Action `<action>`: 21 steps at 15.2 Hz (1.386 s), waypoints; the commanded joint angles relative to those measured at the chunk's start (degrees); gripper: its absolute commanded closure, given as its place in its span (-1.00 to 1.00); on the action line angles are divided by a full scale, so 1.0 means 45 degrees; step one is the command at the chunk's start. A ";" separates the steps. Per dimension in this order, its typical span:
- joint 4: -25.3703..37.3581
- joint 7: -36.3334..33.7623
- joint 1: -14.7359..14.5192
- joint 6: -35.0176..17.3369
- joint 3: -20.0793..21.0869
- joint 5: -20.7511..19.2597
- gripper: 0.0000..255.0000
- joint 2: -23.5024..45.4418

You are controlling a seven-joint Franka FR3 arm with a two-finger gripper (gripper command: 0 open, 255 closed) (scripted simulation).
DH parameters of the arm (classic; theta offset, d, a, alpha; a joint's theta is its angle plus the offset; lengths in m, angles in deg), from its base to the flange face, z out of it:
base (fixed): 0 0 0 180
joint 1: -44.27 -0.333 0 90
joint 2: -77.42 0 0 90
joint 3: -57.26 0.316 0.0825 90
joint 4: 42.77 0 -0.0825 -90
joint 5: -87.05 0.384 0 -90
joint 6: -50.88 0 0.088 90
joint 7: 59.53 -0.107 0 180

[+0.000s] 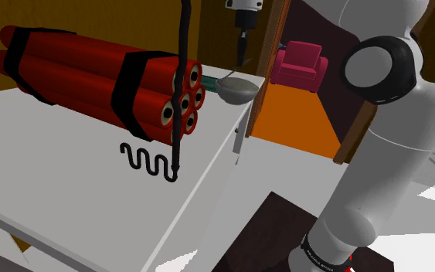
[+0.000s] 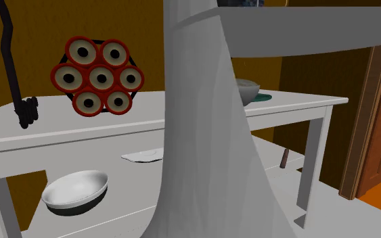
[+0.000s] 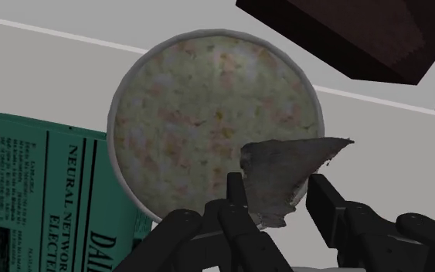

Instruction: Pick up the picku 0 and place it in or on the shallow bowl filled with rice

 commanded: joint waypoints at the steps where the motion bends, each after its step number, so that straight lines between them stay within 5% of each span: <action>1: -0.0753 -0.0050 -0.0031 -0.0488 0.0025 -0.0036 1.00 -0.0273; 10: -0.3697 -0.0190 -0.0083 -0.2484 0.0079 -0.0155 1.00 -0.1227; 18: -0.3697 -0.0190 -0.0084 -0.2484 0.0078 -0.0155 1.00 -0.1227; 19: -0.3707 -0.0177 -0.0079 -0.2483 0.0071 -0.0157 -1.00 -0.1238; 21: -0.3696 -0.0160 -0.0070 -0.2491 0.0062 -0.0156 -1.00 -0.1218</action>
